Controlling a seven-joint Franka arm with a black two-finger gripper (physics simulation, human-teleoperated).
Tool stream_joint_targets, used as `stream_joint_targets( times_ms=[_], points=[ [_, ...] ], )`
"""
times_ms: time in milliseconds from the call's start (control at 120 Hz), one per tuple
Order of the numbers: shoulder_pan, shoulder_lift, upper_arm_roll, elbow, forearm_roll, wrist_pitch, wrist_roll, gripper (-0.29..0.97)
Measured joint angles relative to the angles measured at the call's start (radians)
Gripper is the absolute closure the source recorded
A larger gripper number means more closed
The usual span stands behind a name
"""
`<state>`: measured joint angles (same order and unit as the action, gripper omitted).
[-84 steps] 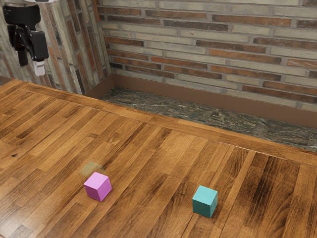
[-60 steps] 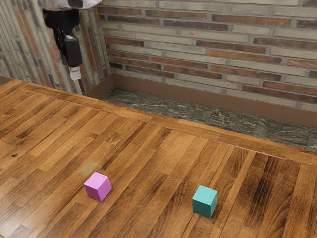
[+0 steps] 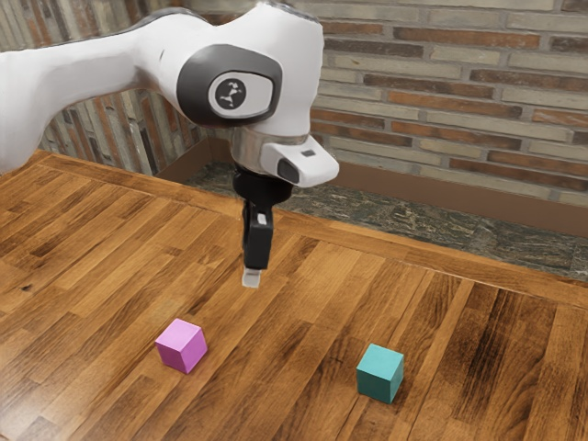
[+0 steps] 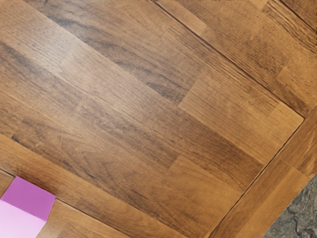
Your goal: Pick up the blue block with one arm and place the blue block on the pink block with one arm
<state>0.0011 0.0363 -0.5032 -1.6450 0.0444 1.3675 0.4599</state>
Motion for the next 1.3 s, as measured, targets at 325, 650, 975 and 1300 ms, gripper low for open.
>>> stream_joint_targets(
  times_ms=[325, 650, 975, 1300],
  points=[
    [-0.068, 0.175, -0.002, -0.074, 0.019, 0.289, -0.105, 0.00],
    [-0.087, 0.266, 0.005, -0.203, 0.033, 0.691, -0.242, 0.00],
    [-0.181, 0.349, 0.093, -0.222, 0.008, 0.820, -0.439, 0.00],
    [-0.257, 0.456, 0.184, -0.121, 0.015, 0.844, -0.564, 0.00]
  ],
)
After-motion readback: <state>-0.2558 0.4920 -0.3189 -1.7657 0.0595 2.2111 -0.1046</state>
